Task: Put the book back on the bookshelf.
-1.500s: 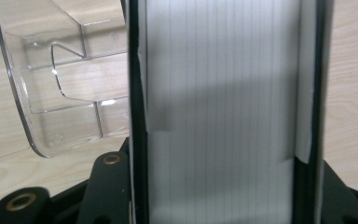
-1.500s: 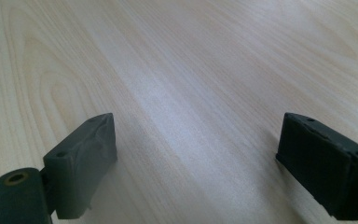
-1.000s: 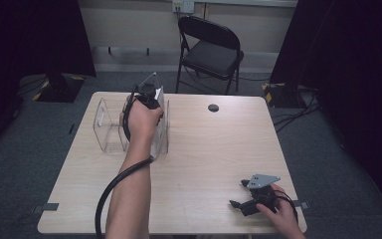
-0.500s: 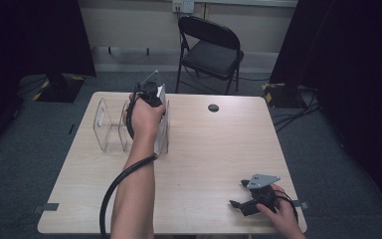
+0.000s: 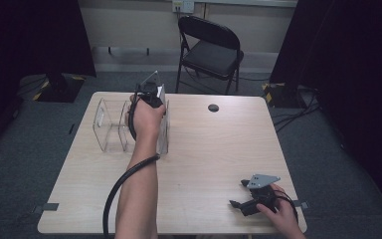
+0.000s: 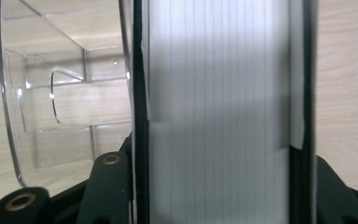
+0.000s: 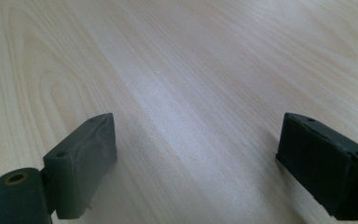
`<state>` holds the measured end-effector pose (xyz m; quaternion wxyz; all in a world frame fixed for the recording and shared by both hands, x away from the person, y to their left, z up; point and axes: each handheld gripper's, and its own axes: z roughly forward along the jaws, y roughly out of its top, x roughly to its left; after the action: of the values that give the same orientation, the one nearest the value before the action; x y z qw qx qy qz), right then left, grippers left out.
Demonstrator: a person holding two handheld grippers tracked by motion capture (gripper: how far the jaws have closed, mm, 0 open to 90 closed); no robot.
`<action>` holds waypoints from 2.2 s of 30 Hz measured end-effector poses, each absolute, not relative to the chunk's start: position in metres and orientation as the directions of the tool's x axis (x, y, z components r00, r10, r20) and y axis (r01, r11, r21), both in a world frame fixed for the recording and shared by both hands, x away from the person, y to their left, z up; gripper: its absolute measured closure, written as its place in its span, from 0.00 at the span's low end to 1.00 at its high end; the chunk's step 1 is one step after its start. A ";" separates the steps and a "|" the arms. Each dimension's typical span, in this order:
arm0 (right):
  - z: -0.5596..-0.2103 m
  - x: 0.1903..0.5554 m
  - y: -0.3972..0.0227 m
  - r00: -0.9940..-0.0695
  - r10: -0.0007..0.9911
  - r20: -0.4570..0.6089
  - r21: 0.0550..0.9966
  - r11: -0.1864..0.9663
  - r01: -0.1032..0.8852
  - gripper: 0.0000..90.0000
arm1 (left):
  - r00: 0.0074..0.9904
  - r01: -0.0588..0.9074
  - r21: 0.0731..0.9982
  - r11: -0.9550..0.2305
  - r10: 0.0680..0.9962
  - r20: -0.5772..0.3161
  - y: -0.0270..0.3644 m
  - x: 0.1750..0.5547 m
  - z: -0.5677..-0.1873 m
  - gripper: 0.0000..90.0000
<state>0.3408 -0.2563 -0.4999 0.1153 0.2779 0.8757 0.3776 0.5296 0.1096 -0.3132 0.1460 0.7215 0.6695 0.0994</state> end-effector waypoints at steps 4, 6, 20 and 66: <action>-0.500 0.341 -0.256 -0.820 0.573 0.008 0.726 0.561 0.399 0.12 | 0.092 0.932 0.355 -0.068 0.995 -0.050 0.109 0.531 -0.313 0.58; -0.500 0.341 -0.256 -0.820 0.572 0.008 0.726 0.561 0.398 0.12 | 0.088 0.931 0.360 -0.066 0.995 -0.046 0.109 0.531 -0.313 0.58; -0.500 0.340 -0.256 -0.825 0.566 0.004 0.726 0.566 0.391 0.12 | 0.096 0.929 0.361 -0.078 0.995 -0.034 0.104 0.529 -0.313 0.57; -0.500 0.340 -0.256 -0.827 0.562 0.003 0.728 0.566 0.388 0.12 | 0.176 0.931 0.354 -0.093 0.962 -0.210 0.123 0.488 -0.298 0.38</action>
<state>0.3396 -0.2558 -0.5001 0.1153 0.2707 0.8774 0.3790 0.4882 0.1230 -0.2977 0.2069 0.7383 0.6408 0.0374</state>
